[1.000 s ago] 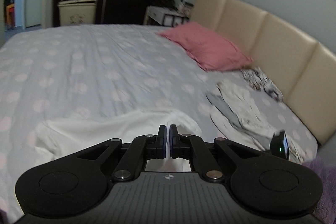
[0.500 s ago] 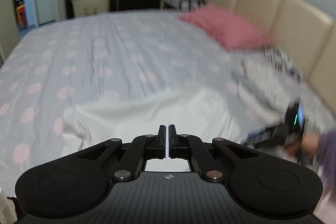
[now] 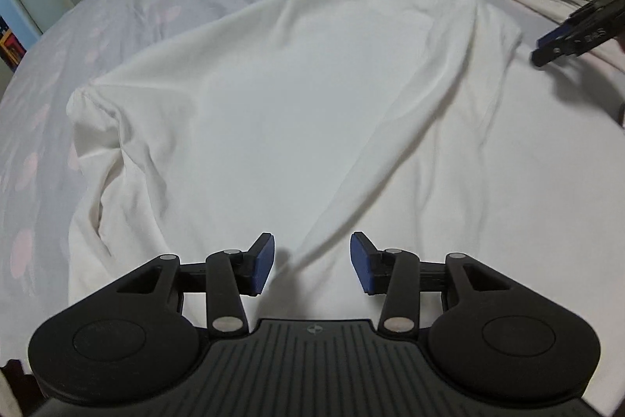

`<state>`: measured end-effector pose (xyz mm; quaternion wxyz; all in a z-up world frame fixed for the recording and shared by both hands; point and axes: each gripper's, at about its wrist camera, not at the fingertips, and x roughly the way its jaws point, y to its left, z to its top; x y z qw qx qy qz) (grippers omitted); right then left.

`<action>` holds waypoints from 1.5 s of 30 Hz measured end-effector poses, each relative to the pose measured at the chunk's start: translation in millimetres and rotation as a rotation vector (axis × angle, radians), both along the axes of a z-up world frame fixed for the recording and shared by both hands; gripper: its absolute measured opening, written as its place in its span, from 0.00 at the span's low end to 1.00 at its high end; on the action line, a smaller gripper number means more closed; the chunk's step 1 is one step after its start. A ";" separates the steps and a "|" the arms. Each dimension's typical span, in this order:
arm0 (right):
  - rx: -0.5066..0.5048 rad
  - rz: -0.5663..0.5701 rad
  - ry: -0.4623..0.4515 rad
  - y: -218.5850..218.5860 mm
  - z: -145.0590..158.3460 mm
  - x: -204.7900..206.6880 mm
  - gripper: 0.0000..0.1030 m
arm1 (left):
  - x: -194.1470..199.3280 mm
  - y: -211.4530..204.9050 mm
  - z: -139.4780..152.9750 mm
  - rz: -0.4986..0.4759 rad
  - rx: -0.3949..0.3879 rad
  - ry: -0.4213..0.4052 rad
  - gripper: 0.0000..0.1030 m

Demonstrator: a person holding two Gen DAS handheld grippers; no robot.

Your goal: Fold clothes

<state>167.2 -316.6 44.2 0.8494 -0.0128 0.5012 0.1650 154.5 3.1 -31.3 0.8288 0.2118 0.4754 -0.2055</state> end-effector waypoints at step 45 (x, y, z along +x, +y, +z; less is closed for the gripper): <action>0.160 -0.182 -0.031 -3.3 3.6 35.5 0.04 | -6.1 93.0 197.9 0.324 -0.649 -0.174 0.01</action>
